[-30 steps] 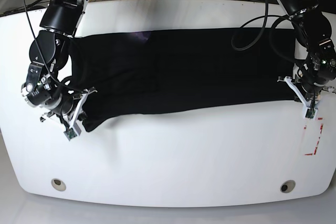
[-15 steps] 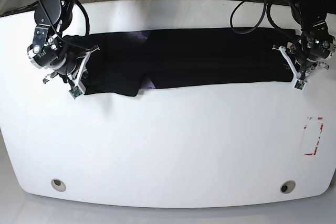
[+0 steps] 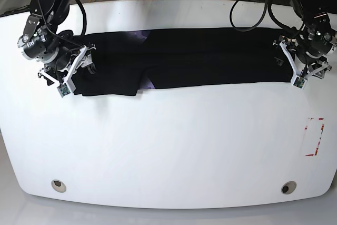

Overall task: Fold the T-shirt properly
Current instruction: 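Fold the shirt lengthwise with both grippers, lifting its edge over the middle, then release the left gripper and move it toward the shirt's middle, then grasp the shirt's end with the left gripper and fold it toward the right gripper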

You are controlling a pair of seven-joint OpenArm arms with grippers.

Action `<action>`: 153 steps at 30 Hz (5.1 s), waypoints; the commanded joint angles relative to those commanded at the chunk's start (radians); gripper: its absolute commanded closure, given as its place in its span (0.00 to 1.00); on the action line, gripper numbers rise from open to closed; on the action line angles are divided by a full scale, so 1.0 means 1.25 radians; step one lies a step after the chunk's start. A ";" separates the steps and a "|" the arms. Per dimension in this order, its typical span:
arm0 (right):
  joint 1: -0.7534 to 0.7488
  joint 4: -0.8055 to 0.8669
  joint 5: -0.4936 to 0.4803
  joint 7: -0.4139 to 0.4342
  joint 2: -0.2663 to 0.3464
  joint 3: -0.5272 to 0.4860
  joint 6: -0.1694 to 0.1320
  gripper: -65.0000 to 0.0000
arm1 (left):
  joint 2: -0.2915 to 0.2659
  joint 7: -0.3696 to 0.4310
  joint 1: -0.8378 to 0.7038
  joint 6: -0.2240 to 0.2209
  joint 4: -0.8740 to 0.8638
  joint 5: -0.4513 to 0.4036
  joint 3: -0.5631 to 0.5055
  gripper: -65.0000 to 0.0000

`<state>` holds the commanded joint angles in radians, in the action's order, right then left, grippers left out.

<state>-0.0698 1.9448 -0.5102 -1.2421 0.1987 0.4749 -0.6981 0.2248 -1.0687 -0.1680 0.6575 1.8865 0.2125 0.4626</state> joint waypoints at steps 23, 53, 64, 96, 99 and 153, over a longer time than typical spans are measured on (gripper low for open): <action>-0.018 -0.133 0.214 0.115 -0.047 -0.198 0.000 0.27 | -0.004 0.004 0.018 0.033 -0.193 0.098 0.177 0.22; -0.020 -0.209 0.215 0.167 -0.050 -0.199 0.000 0.27 | -0.034 -0.097 0.009 0.033 -0.160 0.203 0.118 0.99; -0.021 -0.210 0.216 0.168 -0.050 -0.200 0.000 0.27 | -0.115 -0.250 0.050 0.033 0.055 0.205 0.002 0.99; -0.005 -0.210 0.216 0.168 -0.068 -0.201 0.000 0.27 | -0.253 -0.250 0.168 -0.071 0.074 0.099 -0.443 0.28; -0.005 -0.210 0.216 0.168 -0.070 -0.201 0.000 0.27 | -0.210 -0.247 0.169 -0.071 0.072 0.099 -0.392 0.29; 0.005 -0.210 0.216 0.167 -0.093 -0.203 0.000 0.27 | -0.118 -0.198 0.147 0.033 0.083 0.151 -0.614 0.51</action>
<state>-0.0637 1.6824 -0.2401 -1.0334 0.0821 0.2217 -0.6981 0.0775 -1.3157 0.0161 0.6981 1.9908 0.4012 -0.3046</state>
